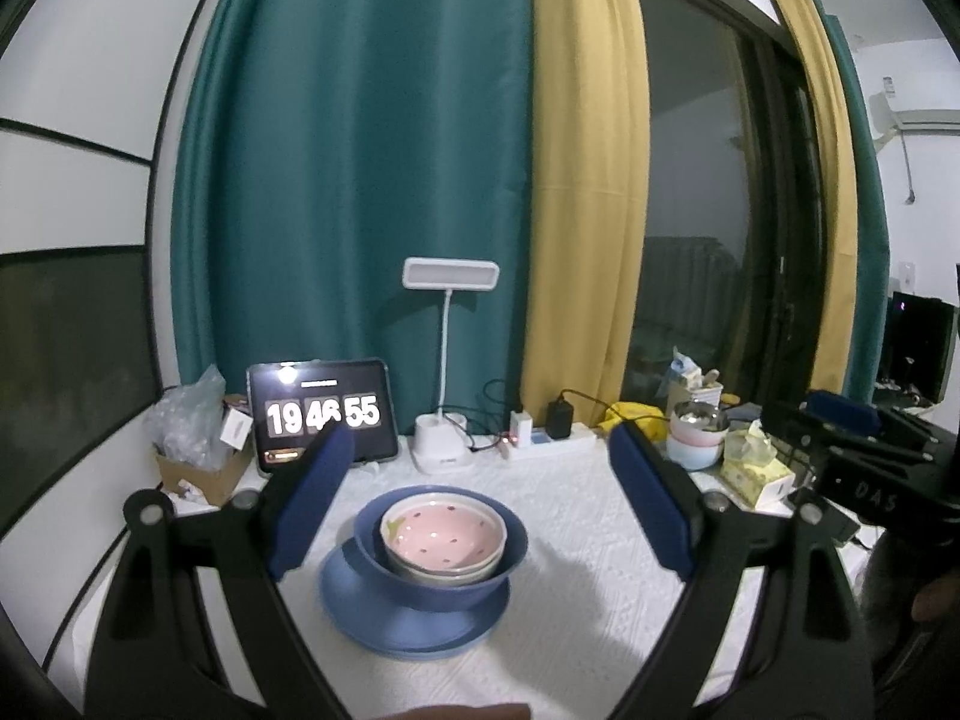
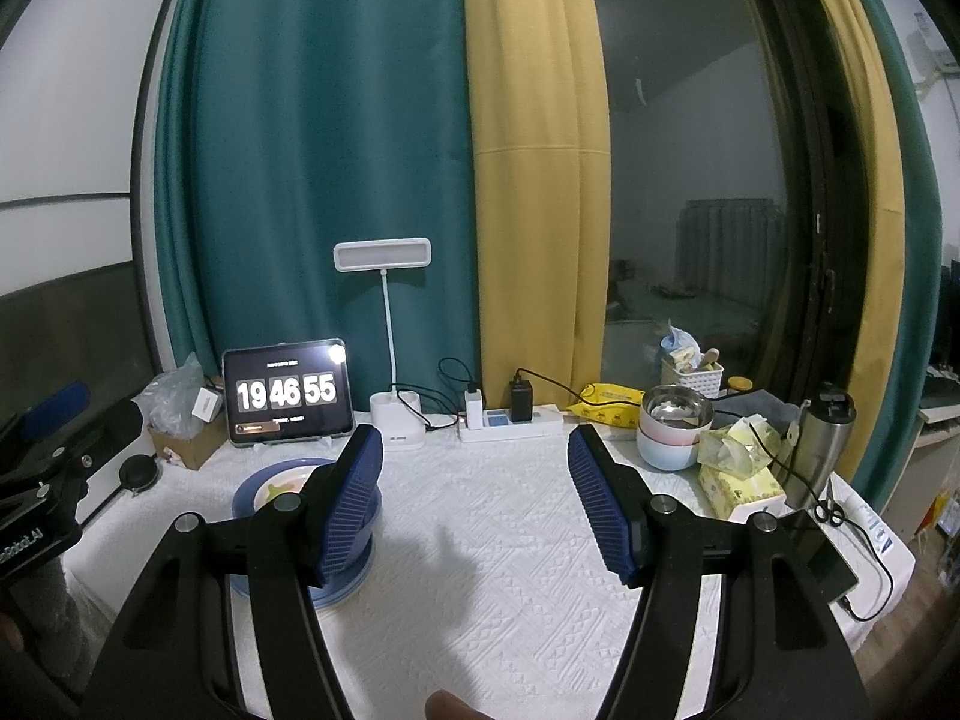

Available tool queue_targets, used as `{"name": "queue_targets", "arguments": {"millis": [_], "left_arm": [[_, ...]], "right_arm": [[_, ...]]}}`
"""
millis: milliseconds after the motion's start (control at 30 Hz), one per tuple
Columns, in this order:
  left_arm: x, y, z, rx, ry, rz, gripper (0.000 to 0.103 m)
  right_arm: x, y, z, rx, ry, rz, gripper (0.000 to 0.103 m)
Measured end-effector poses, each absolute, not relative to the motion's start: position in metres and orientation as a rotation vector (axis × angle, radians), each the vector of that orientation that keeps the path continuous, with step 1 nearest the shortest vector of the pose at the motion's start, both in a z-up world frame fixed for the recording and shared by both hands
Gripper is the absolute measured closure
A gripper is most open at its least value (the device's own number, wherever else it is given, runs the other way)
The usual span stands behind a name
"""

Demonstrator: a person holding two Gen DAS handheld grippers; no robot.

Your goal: Organize plates and bowls

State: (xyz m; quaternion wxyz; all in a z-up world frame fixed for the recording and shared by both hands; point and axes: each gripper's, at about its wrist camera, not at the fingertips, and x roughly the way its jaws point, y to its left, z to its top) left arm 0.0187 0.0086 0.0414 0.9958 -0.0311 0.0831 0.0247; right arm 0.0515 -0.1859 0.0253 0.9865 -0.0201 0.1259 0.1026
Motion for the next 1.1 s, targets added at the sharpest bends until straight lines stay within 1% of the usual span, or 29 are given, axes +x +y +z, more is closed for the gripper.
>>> {"name": "queue_targets", "arguments": {"millis": [1100], "left_arm": [[0.0192,0.0113,0.0420,-0.064,0.173,0.053,0.015]], "right_arm": [[0.0519,-0.1851,0.0251,-0.039,0.255,0.206,0.035]]}}
